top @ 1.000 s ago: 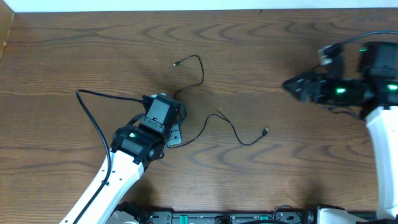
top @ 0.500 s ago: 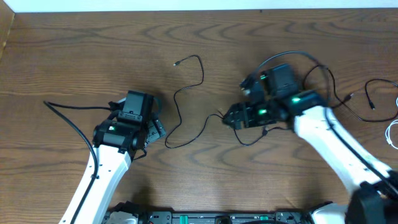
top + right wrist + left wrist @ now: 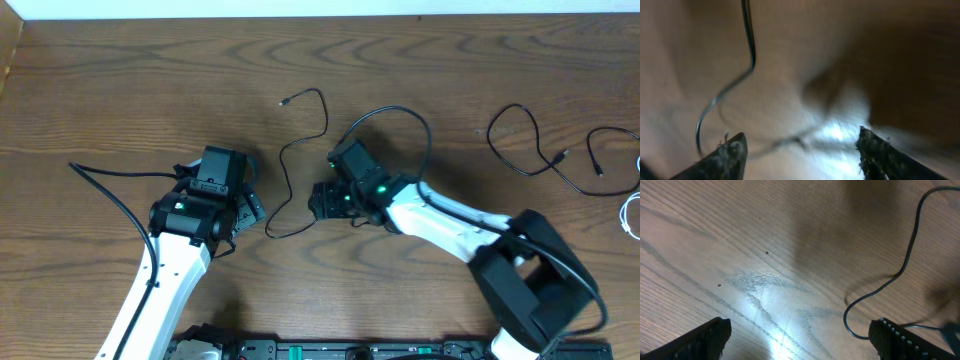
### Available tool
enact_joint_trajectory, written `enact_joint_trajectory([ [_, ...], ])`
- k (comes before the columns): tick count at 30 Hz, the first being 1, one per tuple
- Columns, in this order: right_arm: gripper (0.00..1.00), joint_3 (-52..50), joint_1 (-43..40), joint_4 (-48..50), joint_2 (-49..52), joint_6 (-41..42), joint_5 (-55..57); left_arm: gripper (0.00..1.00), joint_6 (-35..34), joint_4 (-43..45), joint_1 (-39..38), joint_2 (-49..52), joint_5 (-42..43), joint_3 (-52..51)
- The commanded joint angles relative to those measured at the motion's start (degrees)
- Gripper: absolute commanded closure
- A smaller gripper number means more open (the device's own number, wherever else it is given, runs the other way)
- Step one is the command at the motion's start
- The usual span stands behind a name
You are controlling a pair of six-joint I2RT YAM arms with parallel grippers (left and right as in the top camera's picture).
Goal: Untangle cables
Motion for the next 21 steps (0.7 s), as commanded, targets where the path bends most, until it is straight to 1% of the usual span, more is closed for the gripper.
enact_joint_trajectory([
  [1,0.46,-0.07,1.33,3.34,3.04,10.19,8.63,0.07,-0.31,-0.55,0.35,0.22,-0.13,-0.28],
  [2,0.5,-0.07,1.51,4.83,3.96,11.56,10.1,0.07,-0.31,-0.74,0.35,0.22,-0.13,-0.28],
  [5,0.66,-0.07,1.55,7.52,5.57,13.2,10.71,0.07,-0.31,-1.68,0.35,0.22,-0.15,-0.28],
  [8,0.91,-0.07,1.11,7.32,5.66,13.11,10.69,0.07,-0.31,-2.45,0.35,0.22,-0.15,-0.28],
  [10,0.96,-0.07,0.39,6.69,5.07,11.58,10.47,0.07,-0.31,-2.64,0.35,0.22,-0.15,-0.28],
  [12,0.99,-0.04,-1.25,5.22,3.67,6.78,9.7,0.07,-0.31,-2.64,0.35,0.22,-0.15,-0.28],
  [16,0.99,0.07,-7.02,-1.66,-1.73,-1.92,9.42,0.07,-0.31,-2.62,0.35,0.22,-0.15,-0.28],
  [21,0.99,2.16,-18.49,-13.53,-11.67,-12.26,9.86,0.07,-0.33,-2.6,0.35,0.22,-0.15,-0.28],
])
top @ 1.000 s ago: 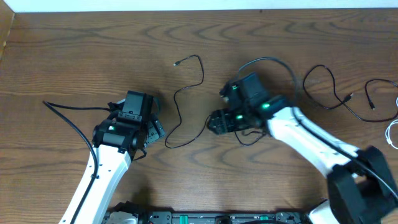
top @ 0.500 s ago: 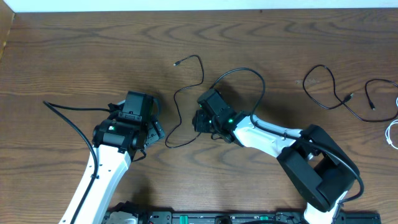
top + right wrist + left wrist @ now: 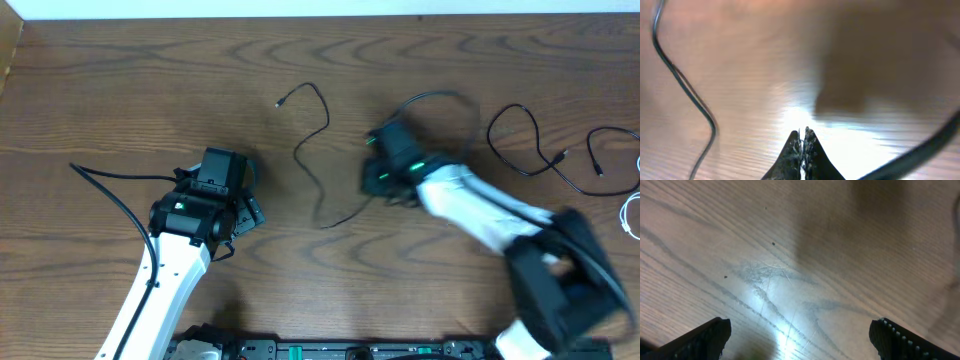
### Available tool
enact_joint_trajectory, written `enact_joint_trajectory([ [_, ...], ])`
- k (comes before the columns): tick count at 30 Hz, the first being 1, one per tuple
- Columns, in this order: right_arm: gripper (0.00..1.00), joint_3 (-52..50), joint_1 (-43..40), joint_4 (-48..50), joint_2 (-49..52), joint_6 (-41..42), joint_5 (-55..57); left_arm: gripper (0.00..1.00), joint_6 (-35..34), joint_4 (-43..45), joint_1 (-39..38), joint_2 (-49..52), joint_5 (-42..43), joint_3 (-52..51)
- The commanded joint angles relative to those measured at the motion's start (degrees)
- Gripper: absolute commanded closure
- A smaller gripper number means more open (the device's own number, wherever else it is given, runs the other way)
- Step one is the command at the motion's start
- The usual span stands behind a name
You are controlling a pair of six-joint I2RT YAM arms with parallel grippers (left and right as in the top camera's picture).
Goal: Untangle cables
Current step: 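Drag the black cable to the far right with the right gripper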
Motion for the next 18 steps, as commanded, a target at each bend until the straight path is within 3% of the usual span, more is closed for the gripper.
enact_joint_trajectory([
  [1,0.99,2.91,-8.02,-4.63,-8.31,-11.1,1.51,0.07,-0.31,-0.22,0.35,0.22,-0.33,-0.28],
  [6,0.99,8.83,-23.06,-12.76,-17.49,-17.99,3.89,0.07,-0.33,-0.2,0.35,0.22,-0.33,-0.28],
  [12,0.99,13.94,-41.0,-14.38,-23.82,-17.55,4.59,0.07,-0.31,-0.22,0.35,0.22,-0.33,-0.28],
  [18,0.99,14.67,-55.1,-14.34,-24.52,-11.17,3.78,0.07,-0.31,-0.22,0.35,0.22,-0.33,-0.28],
])
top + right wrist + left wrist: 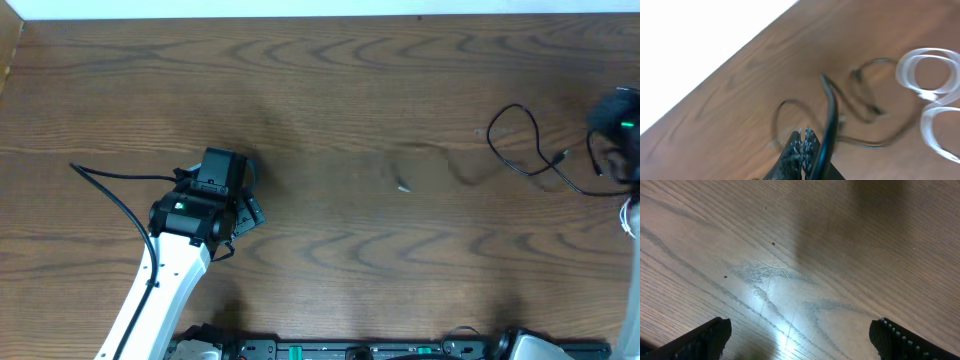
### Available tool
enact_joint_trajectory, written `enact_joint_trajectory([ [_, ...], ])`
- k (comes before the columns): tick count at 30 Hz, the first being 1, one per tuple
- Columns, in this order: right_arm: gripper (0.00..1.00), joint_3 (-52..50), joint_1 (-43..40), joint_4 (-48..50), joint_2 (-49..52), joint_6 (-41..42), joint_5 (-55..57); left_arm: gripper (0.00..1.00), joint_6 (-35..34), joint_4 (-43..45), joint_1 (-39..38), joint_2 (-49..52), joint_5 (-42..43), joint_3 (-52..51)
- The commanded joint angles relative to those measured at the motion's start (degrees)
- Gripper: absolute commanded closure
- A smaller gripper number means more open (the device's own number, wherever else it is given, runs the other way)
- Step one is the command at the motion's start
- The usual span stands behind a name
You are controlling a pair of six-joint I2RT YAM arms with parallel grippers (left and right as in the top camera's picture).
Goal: Untangle cables
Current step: 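Drag the black cable to the far right with the right gripper, then move the right gripper back left toward the table center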
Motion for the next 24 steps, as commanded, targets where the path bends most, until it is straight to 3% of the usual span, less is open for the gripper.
enact_joint_trajectory([
  [1,0.99,0.48,-5.77,-0.63,0.37,4.04,-0.48,0.07,-0.31,-0.28,0.33,0.22,-0.31,-0.28],
  [14,0.99,0.48,-10.19,8.17,3.02,0.22,-0.59,0.07,-0.31,-0.35,0.33,0.22,-0.31,-0.28],
  [15,0.92,0.48,-10.14,8.59,3.32,-0.48,-1.62,0.07,-0.31,-0.37,0.33,0.22,-0.31,-0.28],
  [17,0.56,0.48,-10.03,8.33,3.85,-1.53,-5.03,0.07,-0.33,-0.35,0.33,0.22,-0.31,-0.28],
  [18,0.45,0.48,-10.03,7.96,4.04,-2.03,-7.48,0.07,-0.33,-0.31,0.33,0.22,-0.31,-0.28],
  [20,0.38,0.46,-9.97,6.19,4.46,-3.82,-13.92,0.07,-1.11,-0.28,0.33,0.22,-0.31,-0.28],
  [24,0.37,0.35,-8.33,-1.18,4.85,-5.62,-21.49,0.07,-1.4,-0.28,0.33,0.22,-0.31,-0.28],
])
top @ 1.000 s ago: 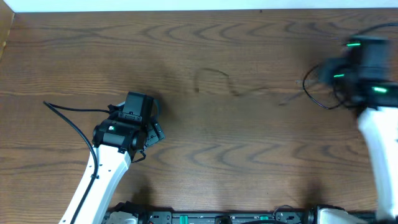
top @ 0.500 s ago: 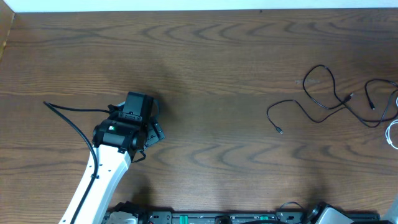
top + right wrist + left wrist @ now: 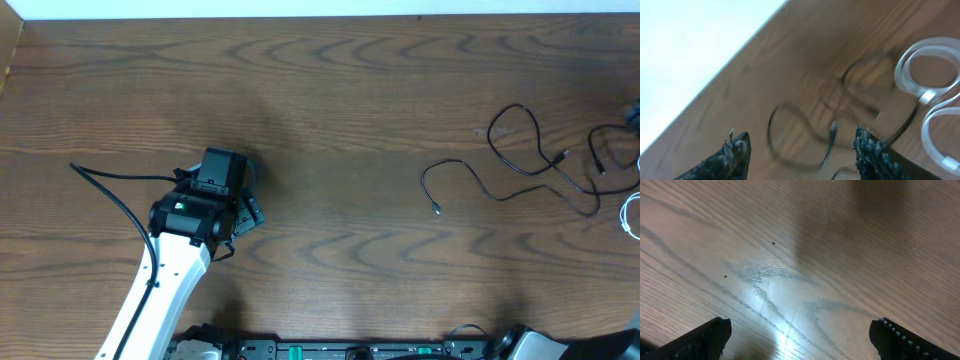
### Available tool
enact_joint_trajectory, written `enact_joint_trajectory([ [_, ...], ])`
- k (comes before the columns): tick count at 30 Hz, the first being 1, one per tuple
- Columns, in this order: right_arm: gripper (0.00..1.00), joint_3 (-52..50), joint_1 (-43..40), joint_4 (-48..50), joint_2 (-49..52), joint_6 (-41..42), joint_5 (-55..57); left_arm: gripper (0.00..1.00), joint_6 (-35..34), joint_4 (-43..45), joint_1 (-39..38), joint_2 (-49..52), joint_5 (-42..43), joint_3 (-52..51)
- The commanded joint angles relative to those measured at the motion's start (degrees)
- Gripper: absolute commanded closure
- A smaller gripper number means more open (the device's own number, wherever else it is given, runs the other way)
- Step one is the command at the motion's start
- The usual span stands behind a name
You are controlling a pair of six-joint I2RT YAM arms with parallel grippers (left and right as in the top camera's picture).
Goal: Untangle cables
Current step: 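Move the right gripper back left toward the table center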
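Observation:
A thin black cable (image 3: pixel 480 180) lies loose on the wooden table (image 3: pixel 330 90) at the right, one plug end near the middle. Beside it lie a looped black cable (image 3: pixel 520 130) and another black cable (image 3: pixel 600 145). My right gripper (image 3: pixel 802 150) hangs open above these cables, which show blurred under it, with nothing between its fingers (image 3: pixel 735 155). In the overhead view it is almost off the right edge. At the left, my left gripper (image 3: pixel 800 335) is open over bare wood (image 3: pixel 790 255), also seen as left gripper (image 3: pixel 245 212).
A coiled white cable (image 3: pixel 932 75) lies at the far right, its edge white cable (image 3: pixel 632 215) just in view. The left arm's own black lead (image 3: pixel 110 190) trails to the left. The table's far edge meets a white wall (image 3: pixel 690 40).
My right gripper was shut on the black cable at the far right; now it is open and the cable lies on the table there. The left arm has not moved.
My right gripper stood open over a black cable in the middle of the table. Then it was shut and further right, the cable shifted with it. Then it held the cable at the right edge. Now the cable lies let go beside the others.

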Motion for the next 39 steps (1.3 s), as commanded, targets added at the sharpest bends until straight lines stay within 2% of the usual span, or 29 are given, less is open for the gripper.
enact_joint_trajectory([
  [1,0.37,0.33,2.08,-4.92,0.39,-3.58,-9.18,0.07,-1.16,-0.26,0.33,0.22,-0.31,-0.28],
  [6,0.36,-1.05,8.02,-13.51,1.68,-10.47,-9.42,0.07,-1.16,-0.24,0.33,0.22,-0.31,-0.28],
  [10,0.37,-3.48,15.13,-16.2,3.72,-14.47,-9.4,0.07,-1.16,-0.24,0.33,0.22,-0.31,-0.28],
  [18,0.36,-8.33,30.93,-13.38,10.51,-17.11,-4.42,0.08,-1.14,-0.28,0.33,0.22,-0.31,-0.28],
  [19,0.39,-8.46,33.0,-12.81,11.78,-16.94,-3.02,0.07,-1.14,-0.28,0.33,0.22,-0.31,-0.28],
  [22,0.45,-8.46,38.12,-10.93,15.06,-12.31,1.62,0.07,-1.16,-0.26,0.33,0.22,-0.31,-0.28],
  [26,0.44,-8.46,44.39,-6.86,19.85,-1.81,8.94,0.07,-1.14,-0.26,0.33,0.22,-0.31,-0.28],
  [35,0.44,-8.46,52.09,-0.83,27.61,13.09,15.63,0.07,-1.14,-0.33,0.33,0.22,-0.31,-0.28],
  [39,0.68,-8.46,53.55,1.4,29.33,17.31,17.97,0.07,-1.14,-0.33,0.33,0.22,-0.31,-0.28],
])
